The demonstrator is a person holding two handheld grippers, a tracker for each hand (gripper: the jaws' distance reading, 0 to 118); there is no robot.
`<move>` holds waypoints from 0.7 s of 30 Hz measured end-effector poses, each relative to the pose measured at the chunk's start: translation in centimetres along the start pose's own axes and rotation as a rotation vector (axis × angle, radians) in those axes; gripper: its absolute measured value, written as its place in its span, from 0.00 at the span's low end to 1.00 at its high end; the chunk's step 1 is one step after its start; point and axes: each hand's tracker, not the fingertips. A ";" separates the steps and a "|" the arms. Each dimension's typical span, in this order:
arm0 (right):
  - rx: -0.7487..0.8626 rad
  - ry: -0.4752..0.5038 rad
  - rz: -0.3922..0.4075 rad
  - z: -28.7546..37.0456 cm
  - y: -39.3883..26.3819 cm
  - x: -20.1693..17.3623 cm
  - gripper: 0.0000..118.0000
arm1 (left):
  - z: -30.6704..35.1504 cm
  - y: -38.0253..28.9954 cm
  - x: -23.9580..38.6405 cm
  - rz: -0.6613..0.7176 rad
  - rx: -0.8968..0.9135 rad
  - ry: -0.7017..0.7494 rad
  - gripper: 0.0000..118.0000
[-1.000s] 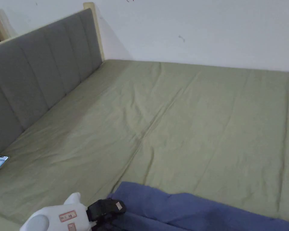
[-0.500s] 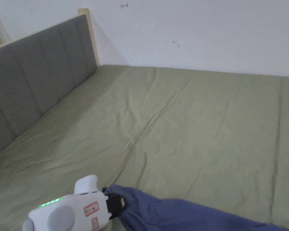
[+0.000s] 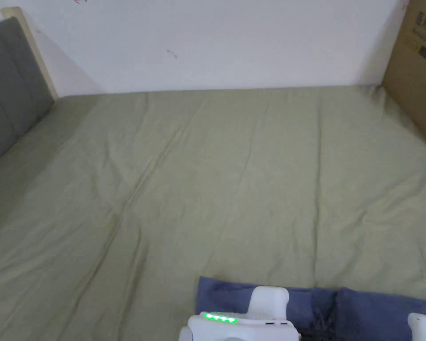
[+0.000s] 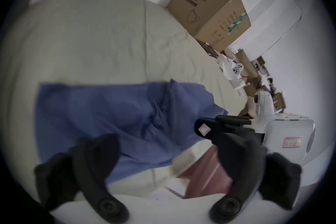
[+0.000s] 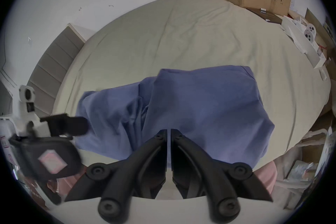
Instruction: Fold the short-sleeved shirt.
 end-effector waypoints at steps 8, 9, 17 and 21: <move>0.017 0.024 -0.065 0.2 -0.8 1.2 0.04 | 6.6 1.1 -3.1 0.141 0.161 0.019 0.01; 0.016 0.026 -0.067 0.1 -0.9 1.3 0.04 | 6.8 1.3 -3.4 0.140 0.160 0.077 0.02; -0.002 0.026 -0.058 -0.4 -1.5 1.3 0.04 | 0.2 0.9 -4.2 0.151 -0.081 0.090 0.01; -0.007 0.037 -0.101 -0.3 -2.1 1.8 0.04 | -4.1 -0.8 -1.7 0.022 -0.191 0.099 0.01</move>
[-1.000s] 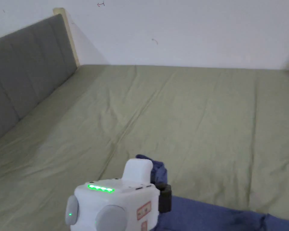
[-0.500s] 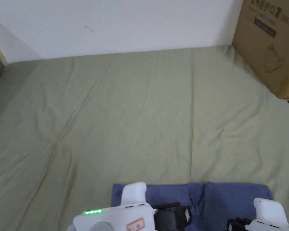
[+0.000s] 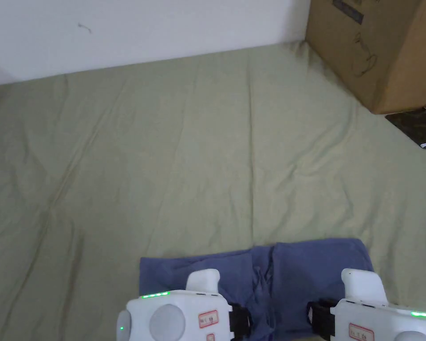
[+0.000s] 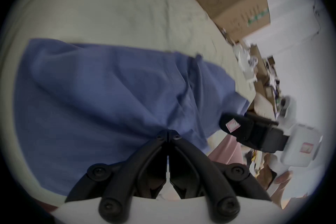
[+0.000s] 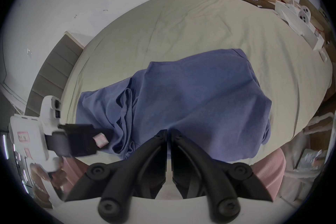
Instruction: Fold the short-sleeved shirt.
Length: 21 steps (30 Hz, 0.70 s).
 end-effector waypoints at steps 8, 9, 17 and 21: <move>-0.019 -0.024 0.022 0.4 -0.3 -0.3 0.04 | 5.5 -0.4 0.7 -0.021 0.074 -0.223 0.01; -0.020 -0.025 0.024 0.4 -0.2 -0.5 0.04 | 6.7 -0.4 -0.1 -0.025 0.104 -0.229 0.01; -0.028 -0.025 0.070 0.4 0.5 -2.5 0.04 | 12.5 -2.1 -14.7 0.224 0.169 -0.117 1.00; -0.046 -0.033 0.094 -0.3 0.8 -4.0 0.04 | 11.3 -2.7 -19.2 0.350 0.226 -0.264 1.00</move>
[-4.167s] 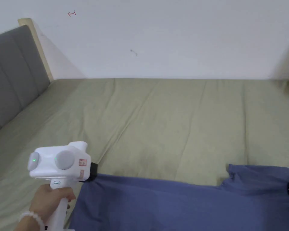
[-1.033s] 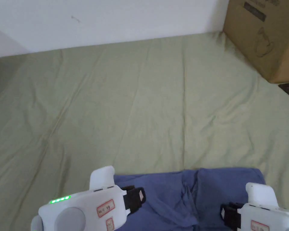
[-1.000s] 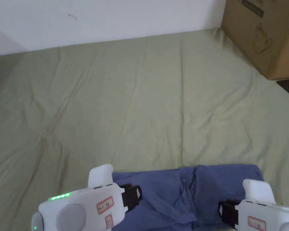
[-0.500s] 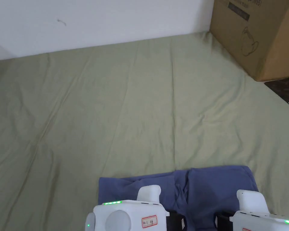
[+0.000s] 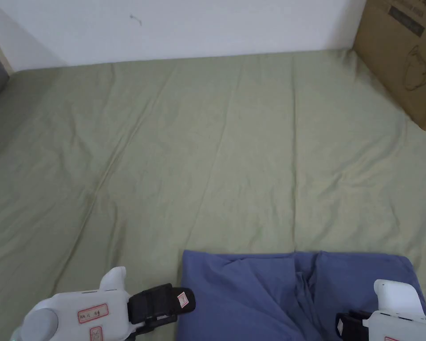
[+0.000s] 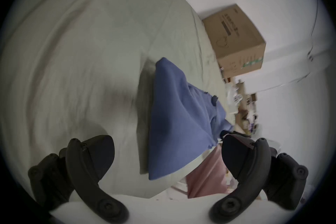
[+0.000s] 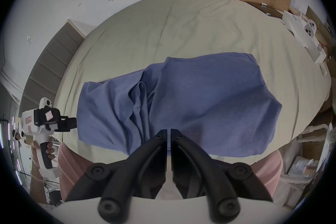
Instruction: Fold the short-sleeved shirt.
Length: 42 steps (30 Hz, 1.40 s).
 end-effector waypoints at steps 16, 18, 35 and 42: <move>-0.027 0.098 -0.051 -0.9 2.0 -4.2 0.04 | -2.2 1.9 -2.2 0.075 -0.095 -0.119 0.09; -0.028 0.101 -0.032 -0.8 2.2 -4.5 0.04 | 0.1 2.1 -1.7 0.055 -0.079 -0.093 0.09; -0.062 0.123 -0.027 -1.7 0.8 -4.5 0.04 | 15.8 5.1 2.3 -0.110 0.117 0.351 0.09; -0.021 0.122 -0.070 -0.3 0.8 -2.2 0.04 | 9.4 4.8 13.7 -0.334 0.039 0.254 0.09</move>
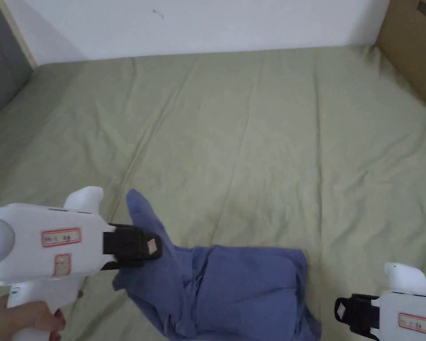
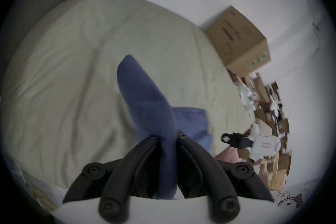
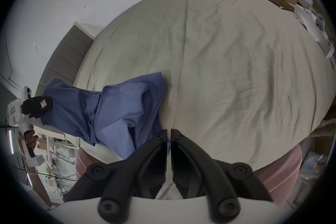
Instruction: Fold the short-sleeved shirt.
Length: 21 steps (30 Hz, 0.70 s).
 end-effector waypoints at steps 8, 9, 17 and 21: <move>0.041 -0.048 -0.062 2.0 -0.8 2.4 0.04 | -12.8 -1.1 7.6 -0.109 -0.224 -0.170 0.35; 0.042 -0.055 -0.087 2.1 -1.0 2.7 0.04 | -13.9 -1.4 7.9 -0.104 -0.251 -0.179 0.59; 0.064 -0.076 -0.136 2.8 -1.2 3.9 0.04 | -13.3 -2.3 4.5 -0.060 -0.197 -0.105 0.63; 0.058 -0.063 -0.149 2.0 -1.3 3.8 0.04 | -13.2 -2.7 1.0 -0.012 -0.153 0.021 0.13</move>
